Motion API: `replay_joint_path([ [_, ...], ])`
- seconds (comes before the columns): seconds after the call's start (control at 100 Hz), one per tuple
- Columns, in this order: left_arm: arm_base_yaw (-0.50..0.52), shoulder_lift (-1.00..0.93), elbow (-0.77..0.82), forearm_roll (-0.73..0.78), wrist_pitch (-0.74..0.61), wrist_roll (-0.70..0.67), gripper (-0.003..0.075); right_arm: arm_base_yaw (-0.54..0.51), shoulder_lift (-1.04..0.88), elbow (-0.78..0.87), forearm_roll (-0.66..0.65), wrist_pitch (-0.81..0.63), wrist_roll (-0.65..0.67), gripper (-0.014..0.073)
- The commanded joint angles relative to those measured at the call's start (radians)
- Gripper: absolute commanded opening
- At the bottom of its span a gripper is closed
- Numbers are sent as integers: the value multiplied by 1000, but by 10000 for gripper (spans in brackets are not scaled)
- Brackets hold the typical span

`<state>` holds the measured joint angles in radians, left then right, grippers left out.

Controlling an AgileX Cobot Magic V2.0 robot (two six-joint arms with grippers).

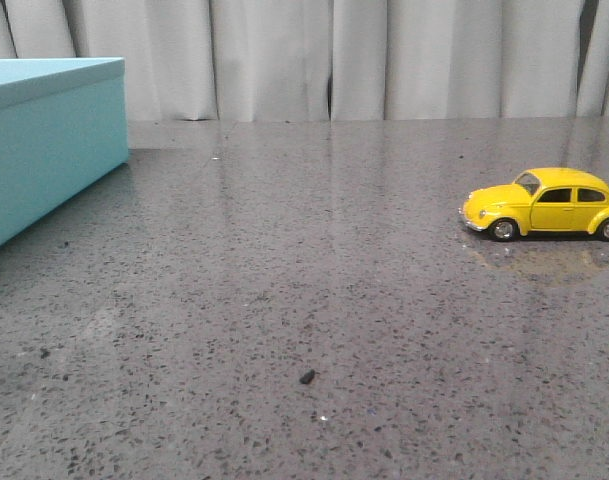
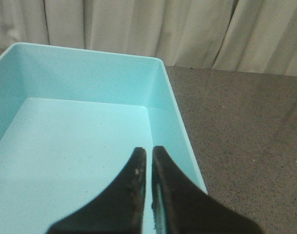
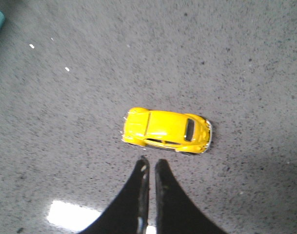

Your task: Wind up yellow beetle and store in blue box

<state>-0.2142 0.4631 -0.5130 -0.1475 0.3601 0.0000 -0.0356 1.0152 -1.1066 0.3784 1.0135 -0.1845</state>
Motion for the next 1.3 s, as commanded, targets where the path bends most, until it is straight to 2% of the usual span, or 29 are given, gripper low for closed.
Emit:
replay_joint_path([
  [0.0, -25, 13, -37, -16, -52, 0, -19, 28, 84, -99, -48, 29, -2, -47],
  [0.19, -78, 13, -37, -16, -23, 0, -19, 195, 214, -164, -362, 61, 139, -48],
  [0.29, -100, 13, -37, -16, -23, 0, -19, 291, 247, -167, -451, 32, 184, -48],
  [0.41, -112, 13, -37, -16, -23, 0, -19, 363, 271, -167, -427, -80, 184, -48],
  [0.49, -112, 13, -37, -18, -23, 0, -19, 372, 284, -167, -395, -125, 184, -48],
  [0.81, -112, 13, -37, -18, -23, 0, -19, 340, 404, -170, -366, -6, 201, -48],
  [1.29, -112, 13, -37, -18, -19, 0, -19, 314, 476, -170, -364, -26, 216, -49],
])
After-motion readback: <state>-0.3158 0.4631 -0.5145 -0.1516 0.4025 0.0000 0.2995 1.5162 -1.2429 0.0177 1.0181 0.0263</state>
